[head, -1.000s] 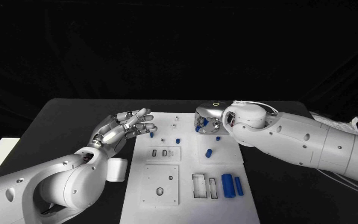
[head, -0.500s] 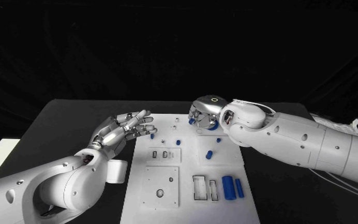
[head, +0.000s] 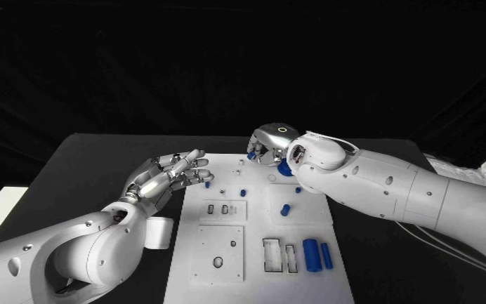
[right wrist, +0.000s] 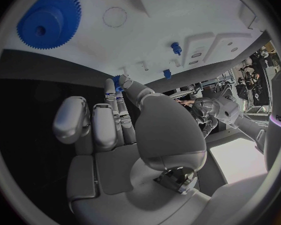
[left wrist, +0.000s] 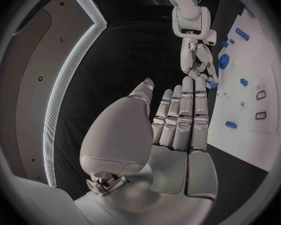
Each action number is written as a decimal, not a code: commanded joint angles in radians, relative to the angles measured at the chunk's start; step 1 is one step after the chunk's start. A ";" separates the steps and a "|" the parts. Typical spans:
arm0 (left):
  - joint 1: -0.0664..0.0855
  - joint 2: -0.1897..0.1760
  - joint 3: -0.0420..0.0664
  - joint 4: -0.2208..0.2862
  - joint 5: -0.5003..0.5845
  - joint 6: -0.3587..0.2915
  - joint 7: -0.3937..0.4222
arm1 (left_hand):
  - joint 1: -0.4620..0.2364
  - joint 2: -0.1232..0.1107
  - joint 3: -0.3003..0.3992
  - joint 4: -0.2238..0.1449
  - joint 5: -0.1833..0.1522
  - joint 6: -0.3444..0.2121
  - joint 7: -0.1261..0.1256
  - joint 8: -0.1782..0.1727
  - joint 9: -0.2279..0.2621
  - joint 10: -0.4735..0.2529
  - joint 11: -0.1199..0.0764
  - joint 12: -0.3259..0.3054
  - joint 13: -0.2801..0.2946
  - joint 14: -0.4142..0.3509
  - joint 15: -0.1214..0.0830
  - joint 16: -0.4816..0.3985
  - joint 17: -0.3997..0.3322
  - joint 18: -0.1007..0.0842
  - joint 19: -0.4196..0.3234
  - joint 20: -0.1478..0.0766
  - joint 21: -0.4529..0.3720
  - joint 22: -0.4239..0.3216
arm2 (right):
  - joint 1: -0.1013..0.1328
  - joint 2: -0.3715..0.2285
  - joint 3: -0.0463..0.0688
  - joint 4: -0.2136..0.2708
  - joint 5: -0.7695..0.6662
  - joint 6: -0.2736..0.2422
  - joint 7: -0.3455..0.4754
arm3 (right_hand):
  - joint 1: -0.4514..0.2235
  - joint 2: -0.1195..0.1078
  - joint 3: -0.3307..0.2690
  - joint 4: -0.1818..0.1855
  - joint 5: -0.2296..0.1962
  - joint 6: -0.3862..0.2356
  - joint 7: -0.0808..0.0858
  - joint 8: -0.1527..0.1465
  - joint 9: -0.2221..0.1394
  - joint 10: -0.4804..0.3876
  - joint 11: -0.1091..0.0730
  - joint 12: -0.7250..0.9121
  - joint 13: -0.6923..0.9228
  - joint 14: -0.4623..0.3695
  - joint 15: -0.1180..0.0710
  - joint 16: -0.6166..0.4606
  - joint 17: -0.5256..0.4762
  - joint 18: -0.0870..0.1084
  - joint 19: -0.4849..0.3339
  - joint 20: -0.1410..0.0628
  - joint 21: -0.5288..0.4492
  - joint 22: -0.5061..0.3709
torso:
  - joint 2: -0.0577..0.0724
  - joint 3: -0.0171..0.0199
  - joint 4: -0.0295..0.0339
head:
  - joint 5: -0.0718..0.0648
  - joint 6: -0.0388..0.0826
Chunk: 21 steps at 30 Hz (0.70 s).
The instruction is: Assemble the parts on the task board
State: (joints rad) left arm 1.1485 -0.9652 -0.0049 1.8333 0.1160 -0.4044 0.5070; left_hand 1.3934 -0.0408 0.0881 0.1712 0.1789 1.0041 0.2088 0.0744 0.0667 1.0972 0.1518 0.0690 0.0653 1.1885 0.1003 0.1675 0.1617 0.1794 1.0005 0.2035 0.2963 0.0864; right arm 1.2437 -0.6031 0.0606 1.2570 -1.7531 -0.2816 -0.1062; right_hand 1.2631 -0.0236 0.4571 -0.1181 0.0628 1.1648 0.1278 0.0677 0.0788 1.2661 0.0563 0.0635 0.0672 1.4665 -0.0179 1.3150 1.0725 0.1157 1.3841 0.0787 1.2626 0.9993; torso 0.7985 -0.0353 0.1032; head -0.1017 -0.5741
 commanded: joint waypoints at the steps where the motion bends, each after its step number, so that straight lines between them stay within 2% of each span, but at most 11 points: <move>1: 0.002 0.003 0.001 0.003 -0.005 0.016 0.004 | 0.005 0.008 -0.001 -0.008 -0.004 0.003 0.006 -0.006 -0.001 0.001 0.004 -0.005 0.000 -0.006 0.001 -0.004 0.001 0.004 0.000 0.007 -0.006 -0.002 | -0.002 0.018 0.000 -0.019 -0.008 -0.014 0.009 | -0.003 -0.010 0.005 0.001 -0.001 0.014 -0.006 0.006 0.017 -0.002 0.000 -0.002 -0.001 0.032 -0.010 0.004 0.002 -0.011 0.001 -0.007 0.005 0.002 | 0.003 -0.0001 0.0030 | 0.004 -0.001; 8: 0.003 0.005 0.001 0.001 -0.005 0.015 0.000 | 0.005 0.008 -0.001 -0.009 -0.004 0.002 0.006 -0.007 -0.001 0.000 0.005 -0.006 0.000 -0.008 0.002 -0.007 0.002 0.004 -0.001 0.008 -0.007 -0.003 | -0.007 0.036 0.000 -0.034 -0.003 0.013 0.015 | -0.004 -0.013 0.006 0.004 -0.002 0.013 -0.005 0.004 0.017 -0.003 0.001 -0.002 -0.002 0.032 -0.009 0.003 -0.001 -0.010 0.000 -0.007 0.005 0.001 | 0.003 -0.0005 0.0051 | 0.011 -0.005; 10: 0.003 0.006 0.001 0.001 -0.005 0.015 0.000 | 0.005 0.007 -0.001 -0.009 -0.004 0.001 0.007 -0.008 -0.002 -0.001 0.006 -0.006 -0.001 -0.009 0.002 -0.008 0.002 0.004 -0.002 0.008 -0.008 -0.003 | -0.007 0.038 -0.001 -0.035 0.001 0.023 0.017 | -0.005 -0.014 0.006 0.004 -0.003 0.013 -0.005 0.004 0.017 -0.004 0.002 -0.002 -0.002 0.032 -0.009 0.004 0.000 -0.010 0.000 -0.007 0.005 0.002 | 0.003 -0.0009 0.0044 | 0.010 -0.006; 12: 0.003 0.006 0.001 0.001 -0.005 0.014 0.000 | 0.005 0.007 -0.001 -0.009 -0.004 0.001 0.007 -0.008 -0.002 -0.002 0.006 -0.006 -0.001 -0.010 0.003 -0.009 0.002 0.003 -0.002 0.008 -0.009 -0.004 | -0.007 0.040 -0.001 -0.036 0.004 0.036 0.018 | -0.006 -0.016 0.006 0.005 -0.003 0.012 -0.005 0.003 0.017 -0.005 0.002 -0.002 -0.002 0.032 -0.008 0.004 0.000 -0.011 0.000 -0.007 0.005 0.002 | 0.004 -0.0008 0.0030 | 0.017 -0.005; 21: 0.003 0.007 0.002 0.001 -0.005 0.014 0.000 | 0.005 0.007 -0.001 -0.010 -0.004 0.000 0.008 -0.009 -0.002 -0.003 0.007 -0.006 -0.001 -0.010 0.003 -0.010 0.002 0.003 -0.003 0.008 -0.009 -0.004 | -0.008 0.059 -0.002 -0.059 0.005 0.052 0.020 | -0.007 -0.021 0.005 0.008 -0.004 0.011 -0.004 0.002 0.017 -0.007 0.003 -0.003 -0.002 0.032 -0.008 0.005 0.000 -0.011 0.000 -0.006 0.006 0.003 | 0.005 -0.0015 0.0037 | 0.014 -0.005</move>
State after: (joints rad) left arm 1.1502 -0.9607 -0.0037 1.8323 0.1159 -0.4046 0.5032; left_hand 1.3934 -0.0408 0.0877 0.1657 0.1789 1.0041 0.2088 0.0709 0.0658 1.0972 0.1518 0.0690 0.0653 1.1850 0.1038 0.1625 0.1626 0.1793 0.9967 0.2071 0.2926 0.0830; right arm 1.2377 -0.5491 0.0602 1.2032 -1.7461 -0.2594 -0.0954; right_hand 1.2525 -0.0345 0.4600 -0.1152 0.0574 1.1687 0.1282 0.0679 0.0788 1.2669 0.0574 0.0634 0.0664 1.4664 -0.0179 1.3150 1.0729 0.1157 1.3840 0.0788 1.2626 1.0008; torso 0.8027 -0.0358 0.1066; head -0.0870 -0.5782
